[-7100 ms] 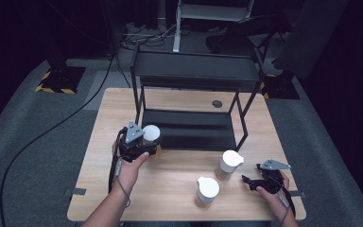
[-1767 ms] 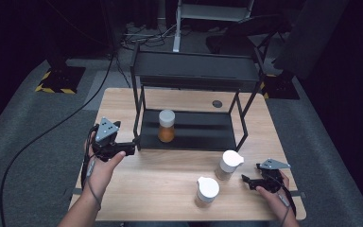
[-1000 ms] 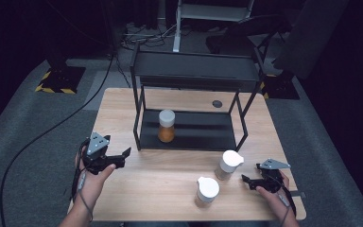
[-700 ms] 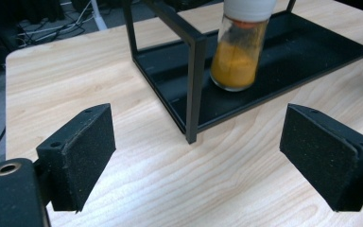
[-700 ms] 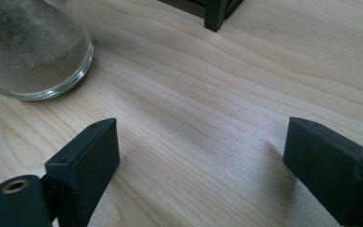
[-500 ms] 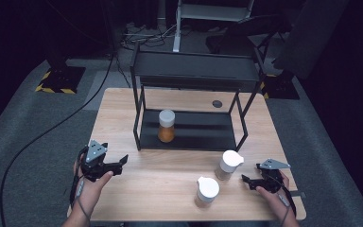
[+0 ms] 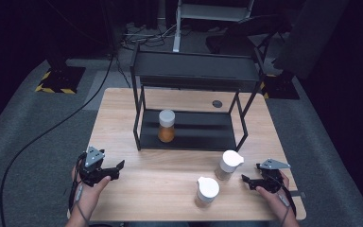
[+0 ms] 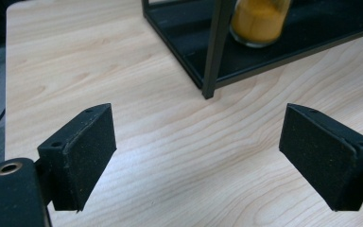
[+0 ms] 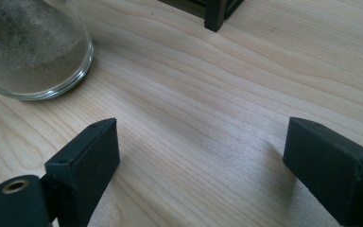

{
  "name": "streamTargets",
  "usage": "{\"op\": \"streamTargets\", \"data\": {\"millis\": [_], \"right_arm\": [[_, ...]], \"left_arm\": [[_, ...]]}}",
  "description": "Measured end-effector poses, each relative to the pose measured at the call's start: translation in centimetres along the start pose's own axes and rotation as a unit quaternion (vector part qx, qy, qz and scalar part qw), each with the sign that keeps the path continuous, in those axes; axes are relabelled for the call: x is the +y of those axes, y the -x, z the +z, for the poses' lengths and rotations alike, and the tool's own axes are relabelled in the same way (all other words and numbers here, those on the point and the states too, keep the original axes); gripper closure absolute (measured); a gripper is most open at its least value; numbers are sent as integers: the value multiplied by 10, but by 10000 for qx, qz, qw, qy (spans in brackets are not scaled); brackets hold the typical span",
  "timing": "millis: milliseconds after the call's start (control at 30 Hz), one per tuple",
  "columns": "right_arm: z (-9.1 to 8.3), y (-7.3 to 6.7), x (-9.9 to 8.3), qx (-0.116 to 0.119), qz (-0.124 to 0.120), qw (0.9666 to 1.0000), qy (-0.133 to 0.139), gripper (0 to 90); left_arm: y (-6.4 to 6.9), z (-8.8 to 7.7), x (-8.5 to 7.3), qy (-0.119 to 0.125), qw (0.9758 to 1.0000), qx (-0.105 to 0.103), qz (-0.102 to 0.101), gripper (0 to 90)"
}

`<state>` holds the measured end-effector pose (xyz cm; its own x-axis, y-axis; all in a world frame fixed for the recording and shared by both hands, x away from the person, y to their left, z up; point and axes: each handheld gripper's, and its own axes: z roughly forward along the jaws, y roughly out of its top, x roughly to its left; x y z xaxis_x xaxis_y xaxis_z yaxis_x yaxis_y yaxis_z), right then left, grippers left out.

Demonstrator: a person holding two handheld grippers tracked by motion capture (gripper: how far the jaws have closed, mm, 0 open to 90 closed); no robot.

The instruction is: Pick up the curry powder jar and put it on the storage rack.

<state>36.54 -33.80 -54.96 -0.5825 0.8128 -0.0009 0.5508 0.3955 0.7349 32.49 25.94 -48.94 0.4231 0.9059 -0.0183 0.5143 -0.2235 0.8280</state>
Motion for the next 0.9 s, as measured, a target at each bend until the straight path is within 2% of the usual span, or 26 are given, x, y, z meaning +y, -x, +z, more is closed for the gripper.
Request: {"op": "streamTargets", "data": {"millis": [500, 900], "right_arm": [[0, 0, 0, 0, 1, 10000, 1, 114], [0, 0, 0, 0, 0, 10000, 0, 114]], "left_arm": [[-2, 11, -24, -299, 9995, 63, -59, 116], [-1, 22, -41, -631, 9979, 81, -150, 120]]}}
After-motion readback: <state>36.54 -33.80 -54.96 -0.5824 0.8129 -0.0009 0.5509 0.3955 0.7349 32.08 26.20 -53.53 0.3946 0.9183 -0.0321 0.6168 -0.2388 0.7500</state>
